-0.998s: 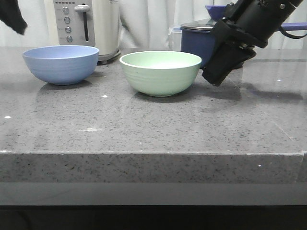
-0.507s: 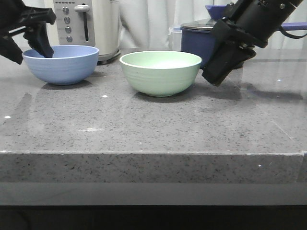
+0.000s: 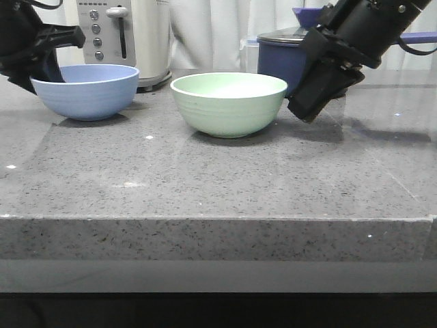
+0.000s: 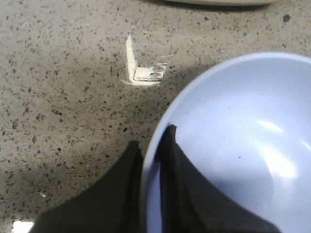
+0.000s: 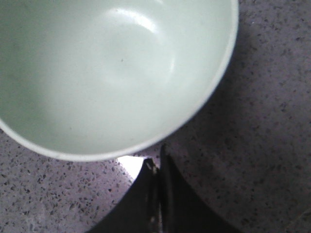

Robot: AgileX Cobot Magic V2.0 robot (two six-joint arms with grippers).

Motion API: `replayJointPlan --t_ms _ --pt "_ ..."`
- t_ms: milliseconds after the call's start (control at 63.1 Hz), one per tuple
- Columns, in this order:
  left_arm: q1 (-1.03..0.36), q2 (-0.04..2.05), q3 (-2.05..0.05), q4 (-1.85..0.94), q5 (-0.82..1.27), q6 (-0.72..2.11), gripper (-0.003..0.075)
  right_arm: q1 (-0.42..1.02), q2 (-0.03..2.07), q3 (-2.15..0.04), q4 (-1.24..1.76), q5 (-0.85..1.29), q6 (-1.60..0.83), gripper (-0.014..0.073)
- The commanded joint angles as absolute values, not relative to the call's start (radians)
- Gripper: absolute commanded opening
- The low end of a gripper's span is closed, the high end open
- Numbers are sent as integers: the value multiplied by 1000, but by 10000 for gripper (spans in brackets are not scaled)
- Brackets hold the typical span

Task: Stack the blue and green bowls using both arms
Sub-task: 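Lower the left gripper and grasp the rim of the light blue bowl, then lift the blue bowl with the left gripper over the green bowl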

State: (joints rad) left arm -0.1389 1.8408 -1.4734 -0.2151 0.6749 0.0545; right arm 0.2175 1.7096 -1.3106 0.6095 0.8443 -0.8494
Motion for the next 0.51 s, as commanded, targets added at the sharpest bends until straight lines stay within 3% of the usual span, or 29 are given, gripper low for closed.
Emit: replayJointPlan --t_ms 0,269,491 --pt "-138 1774 -1507 -228 647 50 -17 215 1668 -1332 648 832 -861 -63" --pt "-167 1711 -1572 -238 724 50 -20 215 1668 -1332 648 832 -861 -63" --pt "-295 1717 -1727 -245 804 53 -20 215 1668 -1332 648 832 -861 -63"
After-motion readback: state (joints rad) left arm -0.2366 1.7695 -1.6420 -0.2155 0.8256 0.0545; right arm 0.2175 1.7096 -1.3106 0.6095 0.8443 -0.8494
